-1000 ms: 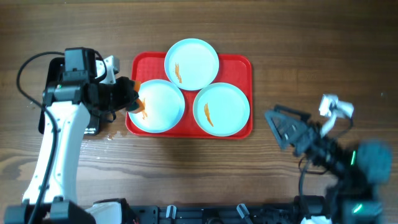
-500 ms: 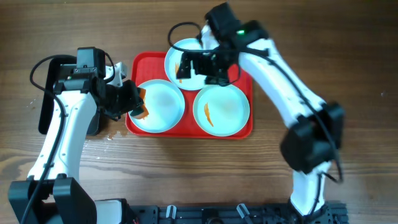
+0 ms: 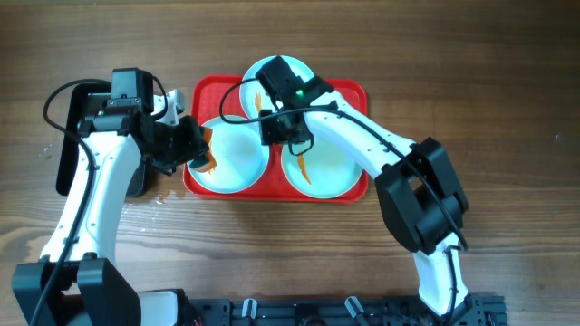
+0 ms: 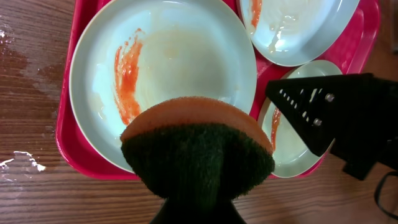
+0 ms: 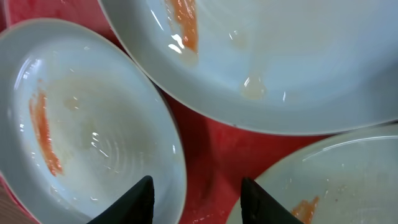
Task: Clean dirty plates on tray and stack at the side
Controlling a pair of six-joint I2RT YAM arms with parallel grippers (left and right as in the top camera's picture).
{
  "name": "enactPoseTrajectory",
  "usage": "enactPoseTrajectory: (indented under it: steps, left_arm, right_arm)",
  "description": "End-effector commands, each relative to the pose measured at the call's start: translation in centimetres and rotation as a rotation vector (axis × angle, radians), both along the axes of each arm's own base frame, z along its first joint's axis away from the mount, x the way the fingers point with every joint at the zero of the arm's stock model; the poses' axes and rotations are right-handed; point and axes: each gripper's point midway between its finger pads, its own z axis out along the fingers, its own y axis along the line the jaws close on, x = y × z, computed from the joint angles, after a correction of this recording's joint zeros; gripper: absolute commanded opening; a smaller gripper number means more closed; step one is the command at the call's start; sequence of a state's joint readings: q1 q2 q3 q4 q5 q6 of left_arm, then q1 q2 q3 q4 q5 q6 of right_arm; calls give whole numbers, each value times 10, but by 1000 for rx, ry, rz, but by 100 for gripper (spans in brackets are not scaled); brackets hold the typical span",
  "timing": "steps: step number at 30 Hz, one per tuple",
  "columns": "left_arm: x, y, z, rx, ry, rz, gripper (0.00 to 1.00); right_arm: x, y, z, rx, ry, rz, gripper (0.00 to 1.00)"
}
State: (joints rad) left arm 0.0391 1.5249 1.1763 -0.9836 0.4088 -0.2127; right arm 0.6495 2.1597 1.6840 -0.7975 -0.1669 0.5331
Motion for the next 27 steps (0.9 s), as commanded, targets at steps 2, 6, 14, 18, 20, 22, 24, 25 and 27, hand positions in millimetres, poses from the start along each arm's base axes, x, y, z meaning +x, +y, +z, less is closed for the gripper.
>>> enactPoseTrajectory:
  steps: [2,6,14,18,20,22,24,25,27]
  left_arm:
    - [1,-1,-2,1,2,1,4]
    - [1,-1,-2,1,4,1,4]
    - [1,-1,-2,1,4,1,4]
    - [1,-1,-2,1,3,1,4]
    - [1,-1,-2,1,3,1,4]
    - [1,-1,-2,1,3,1,4]
    - [1,-1,-3,1,4,1,4]
    - [1,0,-4,5,4,2,4]
    - [1,0,-14,5,-1,2,4]
  right_arm:
    - [-8,-1,-24,3,14,20,40]
    - [-12,5,-34,46,5,55,41]
    - [-14,7,-47,43,29,55,27]
    - [-17,18,-45,75,21,78,20]
    - [-17,22,-46,54,-5,85,20]
    - [-17,20,-48,19,-16,55,16]
    - [-19,19,-48,16,-8,53,10]
    - [-20,19,-48,18,-3,47,7]
    - [-21,19,-48,16,4,39,4]
